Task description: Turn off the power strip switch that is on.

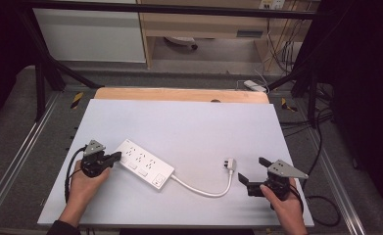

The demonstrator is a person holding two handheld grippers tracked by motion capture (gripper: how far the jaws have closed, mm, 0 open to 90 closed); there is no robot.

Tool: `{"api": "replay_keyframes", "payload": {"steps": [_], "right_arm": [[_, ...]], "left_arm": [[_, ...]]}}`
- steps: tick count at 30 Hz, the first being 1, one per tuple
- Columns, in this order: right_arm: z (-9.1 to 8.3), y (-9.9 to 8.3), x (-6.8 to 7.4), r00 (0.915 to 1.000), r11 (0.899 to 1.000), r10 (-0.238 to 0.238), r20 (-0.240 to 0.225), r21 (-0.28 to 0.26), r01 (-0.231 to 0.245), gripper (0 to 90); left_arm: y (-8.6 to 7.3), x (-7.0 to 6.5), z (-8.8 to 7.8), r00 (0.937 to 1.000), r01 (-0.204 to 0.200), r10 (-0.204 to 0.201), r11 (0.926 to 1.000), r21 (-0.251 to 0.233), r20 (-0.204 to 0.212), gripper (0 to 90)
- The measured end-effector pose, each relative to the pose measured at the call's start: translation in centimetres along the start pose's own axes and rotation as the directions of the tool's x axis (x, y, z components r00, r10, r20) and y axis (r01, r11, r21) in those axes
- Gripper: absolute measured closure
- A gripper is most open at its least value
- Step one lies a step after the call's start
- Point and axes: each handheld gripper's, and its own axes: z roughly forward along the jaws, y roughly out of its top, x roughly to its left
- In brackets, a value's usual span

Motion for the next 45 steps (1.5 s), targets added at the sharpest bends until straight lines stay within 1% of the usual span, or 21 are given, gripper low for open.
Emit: {"api": "replay_keyframes", "payload": {"steps": [4,5,7,9,10,13,16,40,43,45], "right_arm": [[0.00,0.00,0.01,1.0000,1.000,0.001,0.000,0.001,-0.001,1.7],[0.00,0.00,0.00,1.0000,1.000,0.001,-0.001,0.001,-0.001,1.7],[0.01,0.00,0.00,1.0000,1.000,0.002,-0.001,0.001,-0.002,1.7],[0.02,0.00,-0.01,1.0000,1.000,0.002,-0.001,0.001,-0.002,1.7],[0.03,0.00,-0.02,1.0000,1.000,0.002,-0.001,0.001,-0.002,1.7],[0.05,-0.03,-0.04,1.0000,1.000,0.002,0.000,0.004,-0.002,1.7],[0.05,-0.03,-0.04,1.0000,1.000,0.002,-0.001,0.004,-0.002,1.7],[0.16,-0.09,-0.06,1.0000,1.000,0.001,-0.003,0.009,-0.001,1.7],[0.16,-0.08,-0.02,1.0000,1.000,0.002,-0.004,0.008,-0.002,1.7],[0.15,-0.07,-0.03,1.0000,1.000,0.000,-0.004,0.007,0.000,1.8]], "left_arm": [[-0.02,-0.01,0.07,1.0000,0.004,-0.004,1.0000,-0.001,-0.002,90.0],[-0.08,0.01,0.09,0.9999,-0.009,0.009,0.9999,0.009,-0.011,90.0],[-0.12,0.15,0.07,0.9999,0.008,-0.007,1.0000,0.005,-0.015,90.0],[-0.22,0.35,0.04,0.9997,0.024,-0.024,0.9997,-0.002,-0.007,90.0],[-0.23,0.35,0.04,0.9997,0.026,-0.026,0.9997,-0.003,-0.006,90.0],[-0.21,0.30,0.04,0.9998,0.016,-0.016,0.9999,0.001,-0.007,90.0],[-0.24,0.31,0.06,0.9998,0.020,-0.020,0.9998,-0.002,-0.005,90.0],[-0.11,0.17,0.21,0.9998,0.013,-0.013,0.9999,-0.004,-0.014,90.0],[0.00,0.12,0.21,0.9993,-0.006,0.006,1.0000,-0.001,-0.036,90.0],[0.11,0.22,0.17,0.9992,-0.001,0.000,0.9999,-0.014,-0.039,90.0]]}}
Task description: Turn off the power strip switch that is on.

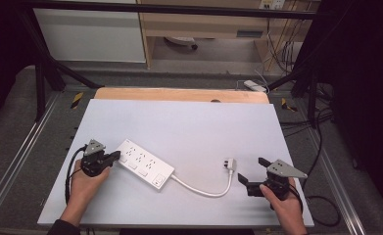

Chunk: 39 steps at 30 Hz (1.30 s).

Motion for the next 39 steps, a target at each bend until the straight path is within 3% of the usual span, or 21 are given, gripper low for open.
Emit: {"api": "replay_keyframes", "payload": {"steps": [11,21,30,33,39], "right_arm": [[-0.1,0.0,-0.1,1.0000,1.000,0.001,0.003,-0.001,-0.001,1.8],[0.1,-0.1,-0.1,1.0000,1.000,-0.004,0.006,0.017,0.004,1.9],[0.1,-0.1,0.0,1.0000,1.000,-0.001,0.001,0.016,0.001,1.9],[0.1,-0.1,0.0,1.0000,1.000,-0.001,0.000,0.015,0.001,1.9],[0.1,-0.1,-0.1,1.0000,1.000,-0.006,0.001,0.016,0.006,1.9]], "left_arm": [[0.9,-0.2,-0.4,0.9999,0.000,0.001,0.9949,-0.101,0.013,90.0],[1.3,-0.2,-1.3,0.9997,0.016,-0.012,0.9813,-0.192,0.023,88.8],[1.7,-0.5,-1.5,0.9995,0.030,-0.026,0.9700,-0.241,0.020,68.2],[1.9,-0.6,-1.7,0.9994,0.035,-0.032,0.9674,-0.251,0.013,56.3],[2.3,-0.7,-2.1,0.9986,0.045,-0.052,0.9510,-0.306,-0.013,28.1]]}}
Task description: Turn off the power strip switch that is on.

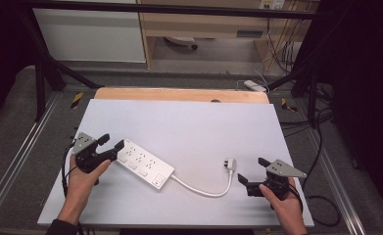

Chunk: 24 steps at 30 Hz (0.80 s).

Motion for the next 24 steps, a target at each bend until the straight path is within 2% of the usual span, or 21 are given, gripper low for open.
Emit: {"api": "replay_keyframes", "payload": {"steps": [3,6,14,24], "right_arm": [[0.0,0.0,0.0,1.0000,1.000,0.001,0.000,0.001,-0.001,1.9],[0.0,0.0,0.0,1.0000,1.000,-0.001,0.000,0.001,0.001,1.9],[0.1,0.0,-0.1,1.0000,1.000,0.004,0.000,0.002,-0.004,1.9],[0.0,0.0,-0.2,0.9999,1.000,0.014,0.002,-0.002,-0.014,1.9]], "left_arm": [[0.3,-0.3,-0.2,0.9998,0.016,-0.016,0.9997,-0.016,0.014,12.2],[0.7,-0.6,-0.6,0.9996,0.017,-0.017,0.9993,-0.032,0.024,4.5],[2.4,-1.3,-2.5,0.9994,0.026,-0.024,0.9955,-0.091,0.023,3.9],[4.4,-1.7,-5.2,0.9992,0.033,-0.030,0.9938,-0.106,0.028,5.1]]}}
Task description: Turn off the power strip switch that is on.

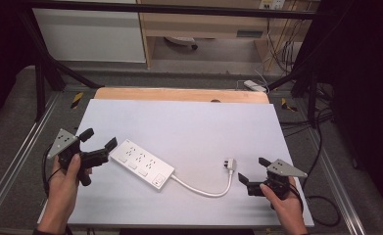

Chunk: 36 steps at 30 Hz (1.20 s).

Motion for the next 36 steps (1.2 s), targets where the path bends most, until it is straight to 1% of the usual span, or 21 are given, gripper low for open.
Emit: {"api": "replay_keyframes", "payload": {"steps": [4,7,9,17,21,25,31,36], "right_arm": [[0.0,0.0,-0.1,1.0000,1.000,-0.004,0.002,-0.005,0.004,1.9],[0.0,0.0,-0.1,1.0000,1.000,-0.007,0.002,-0.007,0.007,1.9],[-0.1,0.0,0.0,1.0000,1.000,-0.005,0.001,-0.005,0.005,1.9],[0.0,0.0,0.0,1.0000,1.000,-0.006,0.004,-0.005,0.006,1.9],[-0.1,0.0,0.0,1.0000,1.000,-0.006,0.004,-0.006,0.006,1.9],[-0.1,0.0,0.0,1.0000,1.000,-0.003,0.005,-0.005,0.003,1.9],[-0.1,0.0,0.0,1.0000,1.000,-0.003,0.006,-0.005,0.003,1.9],[-0.1,0.0,-0.1,1.0000,1.000,-0.006,0.006,-0.005,0.006,1.9]], "left_arm": [[0.4,-0.2,-1.0,0.9998,0.006,-0.006,1.0000,-0.004,0.021,5.1],[0.6,-0.5,-1.8,0.9996,-0.002,0.003,0.9999,-0.011,0.029,5.0],[0.7,-0.6,-2.3,0.9993,-0.013,0.013,0.9999,-0.006,0.036,5.0],[0.8,-0.9,-3.8,0.9982,-0.043,0.042,0.9991,0.003,0.042,4.8],[0.6,-1.0,-4.4,0.9979,-0.049,0.049,0.9988,0.005,0.042,4.8],[0.2,-0.8,-4.8,0.9981,-0.052,0.051,0.9986,0.013,0.035,4.7],[-0.9,-0.3,-5.6,0.9989,-0.042,0.041,0.9987,0.029,0.022,4.8],[-1.8,0.0,-6.1,0.9993,-0.032,0.031,0.9988,0.037,0.020,4.8]]}}
